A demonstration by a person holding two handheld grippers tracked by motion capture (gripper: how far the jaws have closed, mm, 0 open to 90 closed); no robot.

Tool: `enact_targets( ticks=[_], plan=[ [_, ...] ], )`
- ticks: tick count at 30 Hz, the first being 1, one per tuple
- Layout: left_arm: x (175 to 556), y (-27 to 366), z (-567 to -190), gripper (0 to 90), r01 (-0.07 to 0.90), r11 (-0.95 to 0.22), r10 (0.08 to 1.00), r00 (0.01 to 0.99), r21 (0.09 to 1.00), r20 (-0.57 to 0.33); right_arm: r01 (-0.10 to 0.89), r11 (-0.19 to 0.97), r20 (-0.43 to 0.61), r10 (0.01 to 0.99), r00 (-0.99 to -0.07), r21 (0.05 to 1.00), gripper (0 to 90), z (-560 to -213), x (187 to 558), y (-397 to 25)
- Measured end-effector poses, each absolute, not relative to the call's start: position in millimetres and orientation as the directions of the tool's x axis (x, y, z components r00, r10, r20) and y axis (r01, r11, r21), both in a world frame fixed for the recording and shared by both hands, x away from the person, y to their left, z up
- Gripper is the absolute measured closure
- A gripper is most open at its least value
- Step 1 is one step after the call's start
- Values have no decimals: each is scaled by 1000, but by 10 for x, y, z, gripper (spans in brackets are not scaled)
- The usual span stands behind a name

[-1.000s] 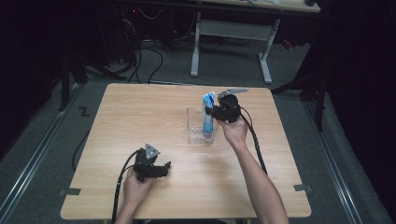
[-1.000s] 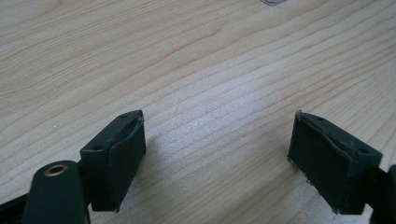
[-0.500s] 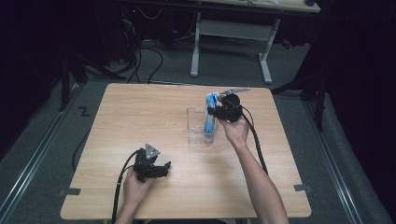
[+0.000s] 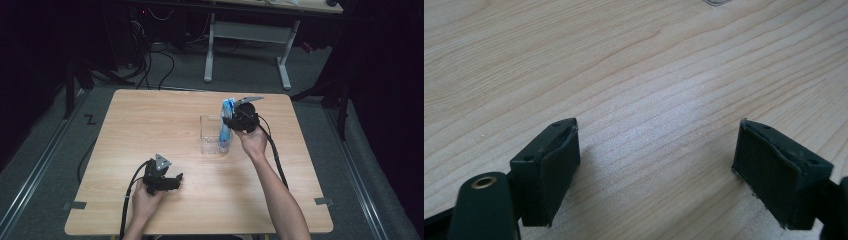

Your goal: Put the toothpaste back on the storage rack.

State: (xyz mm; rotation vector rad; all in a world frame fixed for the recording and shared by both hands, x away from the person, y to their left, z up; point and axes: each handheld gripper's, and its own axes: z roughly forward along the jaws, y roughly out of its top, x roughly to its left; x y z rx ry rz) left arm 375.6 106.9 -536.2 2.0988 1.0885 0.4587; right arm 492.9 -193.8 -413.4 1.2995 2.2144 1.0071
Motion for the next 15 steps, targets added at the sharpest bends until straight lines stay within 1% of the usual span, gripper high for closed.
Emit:
enact_targets(
  ticks=[7,12,15],
  plan=[
    [3756,1069,-5362,189,559,-387,814,581,733,-13,571,333,0,864,-504,751,522,-4096,4885,-1930],
    [3756,1069,-5362,189,559,-387,814,581,733,-13,554,320,-6,869,-494,768,509,-4061,4843,-1975],
    [3756,1069,-5362,189,559,-387,814,581,733,-13,555,301,9,874,-487,775,504,-4067,4830,-2023]
  ],
)
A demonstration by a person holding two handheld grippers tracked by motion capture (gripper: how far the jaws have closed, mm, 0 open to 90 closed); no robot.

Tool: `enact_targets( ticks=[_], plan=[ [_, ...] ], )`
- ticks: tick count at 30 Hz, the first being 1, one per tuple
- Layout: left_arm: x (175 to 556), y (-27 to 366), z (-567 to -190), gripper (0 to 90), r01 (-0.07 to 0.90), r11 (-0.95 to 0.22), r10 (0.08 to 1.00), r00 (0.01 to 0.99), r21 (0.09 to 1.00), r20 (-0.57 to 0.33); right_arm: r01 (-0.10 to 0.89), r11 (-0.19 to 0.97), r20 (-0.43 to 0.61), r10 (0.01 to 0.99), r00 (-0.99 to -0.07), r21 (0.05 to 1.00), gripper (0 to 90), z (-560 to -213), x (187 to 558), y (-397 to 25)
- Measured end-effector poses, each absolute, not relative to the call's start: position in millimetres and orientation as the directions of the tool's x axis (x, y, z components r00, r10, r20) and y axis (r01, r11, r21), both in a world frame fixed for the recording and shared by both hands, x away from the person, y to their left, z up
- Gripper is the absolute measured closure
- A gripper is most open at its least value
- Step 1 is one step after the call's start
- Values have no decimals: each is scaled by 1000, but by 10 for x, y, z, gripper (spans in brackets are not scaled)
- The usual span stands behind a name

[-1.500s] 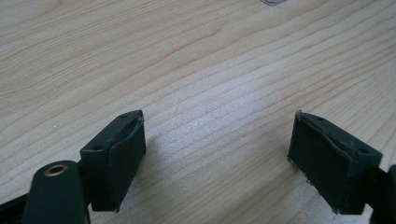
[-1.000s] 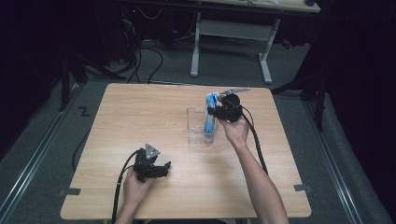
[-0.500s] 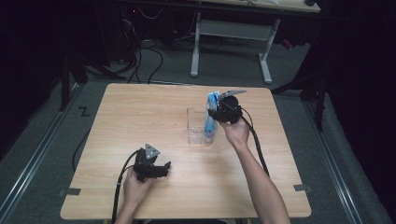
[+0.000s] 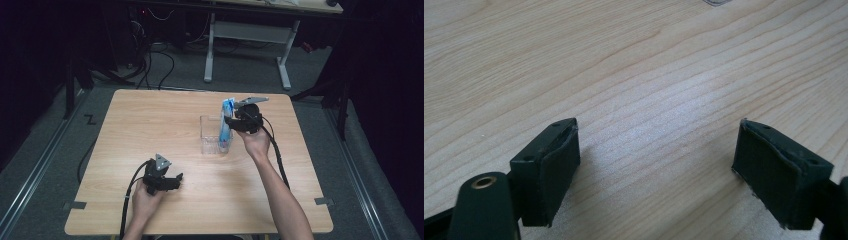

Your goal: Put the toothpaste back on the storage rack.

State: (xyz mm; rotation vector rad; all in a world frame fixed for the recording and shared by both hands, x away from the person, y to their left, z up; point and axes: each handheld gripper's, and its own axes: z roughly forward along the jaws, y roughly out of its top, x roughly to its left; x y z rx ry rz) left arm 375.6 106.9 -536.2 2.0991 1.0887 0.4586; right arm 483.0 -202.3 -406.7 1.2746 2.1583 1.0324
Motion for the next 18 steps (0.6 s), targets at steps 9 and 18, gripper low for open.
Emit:
enact_targets(
  ticks=[9,18],
  plan=[
    [3756,1069,-5362,189,559,-387,814,580,733,-13,554,276,29,878,-478,785,493,-4050,4765,-2129],
    [3756,1069,-5362,188,559,-387,814,580,733,-13,534,274,20,878,-479,800,493,-3982,4692,-2183]
  ],
)
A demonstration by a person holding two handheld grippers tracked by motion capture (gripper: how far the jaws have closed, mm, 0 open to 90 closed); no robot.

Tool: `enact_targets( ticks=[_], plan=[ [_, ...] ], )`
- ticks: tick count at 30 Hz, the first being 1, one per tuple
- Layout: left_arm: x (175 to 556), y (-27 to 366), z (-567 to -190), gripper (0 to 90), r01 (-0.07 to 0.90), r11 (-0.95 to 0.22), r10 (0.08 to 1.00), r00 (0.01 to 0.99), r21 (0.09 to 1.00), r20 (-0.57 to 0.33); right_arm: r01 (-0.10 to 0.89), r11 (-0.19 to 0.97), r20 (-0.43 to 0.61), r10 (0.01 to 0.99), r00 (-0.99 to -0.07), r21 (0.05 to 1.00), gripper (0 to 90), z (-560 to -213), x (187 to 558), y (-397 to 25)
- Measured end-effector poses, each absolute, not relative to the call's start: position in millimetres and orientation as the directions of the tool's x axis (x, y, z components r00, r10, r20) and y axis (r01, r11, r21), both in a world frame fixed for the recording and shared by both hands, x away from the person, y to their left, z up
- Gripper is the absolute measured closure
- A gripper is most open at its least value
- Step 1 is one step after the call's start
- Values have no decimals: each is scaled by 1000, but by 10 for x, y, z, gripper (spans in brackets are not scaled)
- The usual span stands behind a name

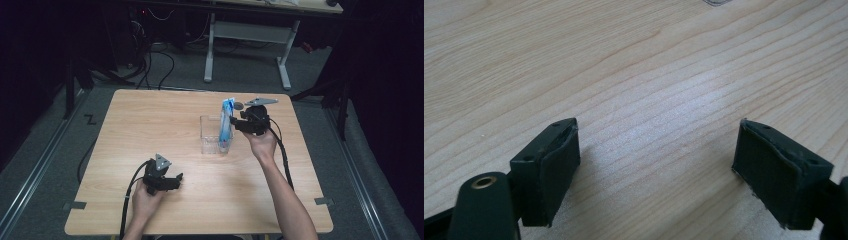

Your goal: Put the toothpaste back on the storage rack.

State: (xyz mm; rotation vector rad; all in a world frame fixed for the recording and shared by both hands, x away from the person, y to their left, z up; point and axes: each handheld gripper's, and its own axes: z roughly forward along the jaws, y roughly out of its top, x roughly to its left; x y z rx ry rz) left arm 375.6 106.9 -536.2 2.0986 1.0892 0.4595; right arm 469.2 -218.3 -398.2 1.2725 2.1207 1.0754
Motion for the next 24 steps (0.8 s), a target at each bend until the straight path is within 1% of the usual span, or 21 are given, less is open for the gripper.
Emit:
enact_targets(
  ticks=[11,24],
  plan=[
    [3756,1068,-5362,189,559,-387,814,580,733,-13,525,275,9,880,-474,806,495,-3953,4596,-2304],
    [3757,1067,-5362,188,560,-386,815,579,733,-13,518,247,33,881,-472,819,492,-3890,4464,-2477]
  ],
)
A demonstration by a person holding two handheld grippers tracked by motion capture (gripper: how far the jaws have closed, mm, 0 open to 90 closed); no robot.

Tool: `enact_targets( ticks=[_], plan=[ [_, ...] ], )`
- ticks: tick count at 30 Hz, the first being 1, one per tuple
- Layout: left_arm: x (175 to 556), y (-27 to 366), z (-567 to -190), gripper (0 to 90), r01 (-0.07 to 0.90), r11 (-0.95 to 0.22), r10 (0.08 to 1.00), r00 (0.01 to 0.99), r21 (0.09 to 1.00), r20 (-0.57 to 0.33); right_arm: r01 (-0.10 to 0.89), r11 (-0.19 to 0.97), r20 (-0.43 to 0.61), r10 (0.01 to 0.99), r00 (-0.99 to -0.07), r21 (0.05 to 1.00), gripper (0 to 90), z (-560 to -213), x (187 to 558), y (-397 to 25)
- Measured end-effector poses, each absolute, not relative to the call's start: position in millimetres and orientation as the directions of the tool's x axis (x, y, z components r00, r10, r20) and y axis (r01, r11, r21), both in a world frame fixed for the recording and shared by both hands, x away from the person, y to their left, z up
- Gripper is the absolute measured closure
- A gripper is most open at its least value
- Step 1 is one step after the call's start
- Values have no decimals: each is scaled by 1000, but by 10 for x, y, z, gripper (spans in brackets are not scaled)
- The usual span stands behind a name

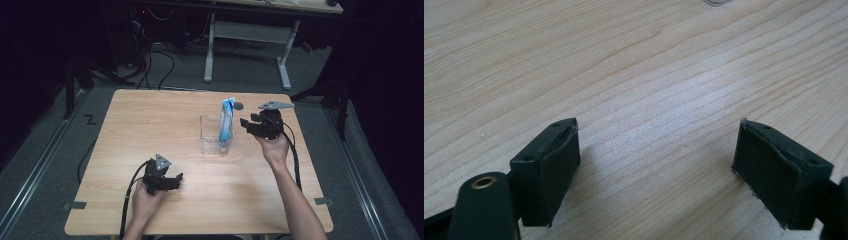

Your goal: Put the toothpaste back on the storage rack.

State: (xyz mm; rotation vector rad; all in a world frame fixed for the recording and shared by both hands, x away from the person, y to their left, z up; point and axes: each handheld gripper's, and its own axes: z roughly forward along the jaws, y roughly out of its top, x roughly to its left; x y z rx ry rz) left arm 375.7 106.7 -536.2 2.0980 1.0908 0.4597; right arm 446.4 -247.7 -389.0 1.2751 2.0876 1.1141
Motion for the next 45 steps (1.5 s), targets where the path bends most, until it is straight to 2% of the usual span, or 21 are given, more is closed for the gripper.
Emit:
enact_targets(
  ticks=[27,45],
  plan=[
    [3757,1067,-5362,189,560,-386,815,579,733,-13,496,246,30,875,-484,833,514,-3776,4256,-2584],
    [3758,1066,-5362,189,560,-386,816,579,733,-13,494,183,77,885,-460,850,508,-3844,4083,-2828]
  ],
)
